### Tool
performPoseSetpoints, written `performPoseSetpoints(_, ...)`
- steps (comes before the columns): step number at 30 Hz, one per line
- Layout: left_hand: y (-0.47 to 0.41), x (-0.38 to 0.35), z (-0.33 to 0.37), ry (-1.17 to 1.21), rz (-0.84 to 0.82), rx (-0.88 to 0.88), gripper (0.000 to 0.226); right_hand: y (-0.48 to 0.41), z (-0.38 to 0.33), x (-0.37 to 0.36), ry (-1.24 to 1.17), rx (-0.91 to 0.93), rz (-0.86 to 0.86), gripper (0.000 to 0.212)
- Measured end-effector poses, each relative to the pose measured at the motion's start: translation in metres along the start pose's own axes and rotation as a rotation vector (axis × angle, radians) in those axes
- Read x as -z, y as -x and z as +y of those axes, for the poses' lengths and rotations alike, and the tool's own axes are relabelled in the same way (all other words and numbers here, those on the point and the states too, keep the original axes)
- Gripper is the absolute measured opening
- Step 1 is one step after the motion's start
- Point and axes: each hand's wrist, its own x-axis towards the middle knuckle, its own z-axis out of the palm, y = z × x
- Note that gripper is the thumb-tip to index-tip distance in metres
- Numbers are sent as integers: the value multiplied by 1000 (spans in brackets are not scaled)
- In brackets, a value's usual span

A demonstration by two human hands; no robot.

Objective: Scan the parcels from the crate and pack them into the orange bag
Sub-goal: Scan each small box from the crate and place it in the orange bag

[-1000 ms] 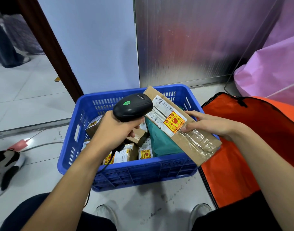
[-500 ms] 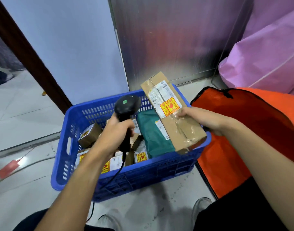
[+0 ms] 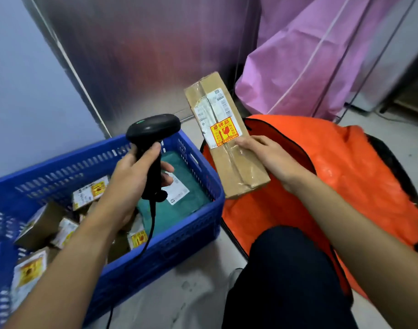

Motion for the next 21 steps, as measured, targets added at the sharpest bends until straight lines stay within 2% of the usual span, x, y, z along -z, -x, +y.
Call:
performPoseSetpoints(4, -10, -42, -17, 9, -29, 4, 19, 10, 51, 20, 6, -18, 81, 86)
performPoseSetpoints(8, -26, -61, -41, -4, -4, 46, 14, 22, 106, 8, -28, -73, 172, 86)
performPoseSetpoints(11, -38, -66, -59, 5, 56, 68, 11, 18, 151, -10, -83, -180, 188, 92)
performPoseSetpoints(14, -51, -67, -76, 40, 72, 87, 14, -2, 192, -29, -110, -398, 198, 103)
performPoseSetpoints(16, -58, -69, -85, 43, 54, 107, 18, -19, 216, -37, -162, -532, 195, 93)
performPoseSetpoints(18, -69, -70, -95, 65, 11, 135, 31, -45, 239, -43, -248, -588, 207, 86)
performPoseSetpoints(21, -88, -74, -105, 76, -58, 131, 49, -96, 266, -43, -323, -611, 363, 100)
